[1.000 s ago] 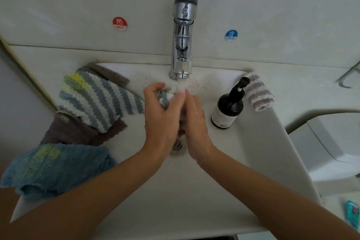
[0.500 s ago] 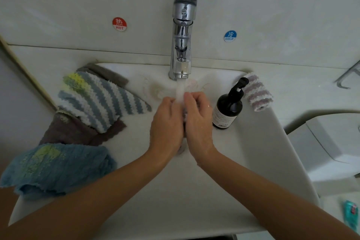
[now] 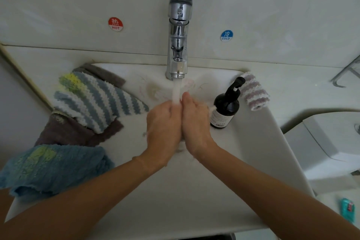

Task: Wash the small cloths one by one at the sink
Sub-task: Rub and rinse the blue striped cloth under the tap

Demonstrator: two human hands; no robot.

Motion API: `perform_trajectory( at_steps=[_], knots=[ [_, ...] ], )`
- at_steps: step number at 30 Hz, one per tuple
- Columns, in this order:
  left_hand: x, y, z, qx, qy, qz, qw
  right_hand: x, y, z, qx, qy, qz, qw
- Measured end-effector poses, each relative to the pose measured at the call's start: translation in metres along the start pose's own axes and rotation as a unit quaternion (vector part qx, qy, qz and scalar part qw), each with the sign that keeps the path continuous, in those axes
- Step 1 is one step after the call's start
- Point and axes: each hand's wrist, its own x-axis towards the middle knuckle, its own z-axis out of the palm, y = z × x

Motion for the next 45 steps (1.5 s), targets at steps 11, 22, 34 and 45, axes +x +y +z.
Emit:
perform_trajectory(
  at_steps=[11,22,34,45],
  knots=[
    [0.007,-0.005,-0.009,0.005,-0.040,-0.014,0.999,0.009,-0.018,-0.029,-0.108,-0.098,-0.013,0.989],
    [0.027,0.004,-0.019,-0.005,-0.059,-0.024,0.998,0.032,-0.120,-0.056,-0.252,-0.069,-0.313,0.913],
    [0.029,-0.003,-0.016,-0.005,-0.044,-0.011,0.999,0.041,-0.109,-0.051,-0.366,-0.069,-0.408,0.833],
    [0.029,0.001,-0.017,-0.013,-0.039,-0.010,0.999,0.028,-0.044,-0.048,-0.382,-0.100,-0.353,0.848]
  ],
)
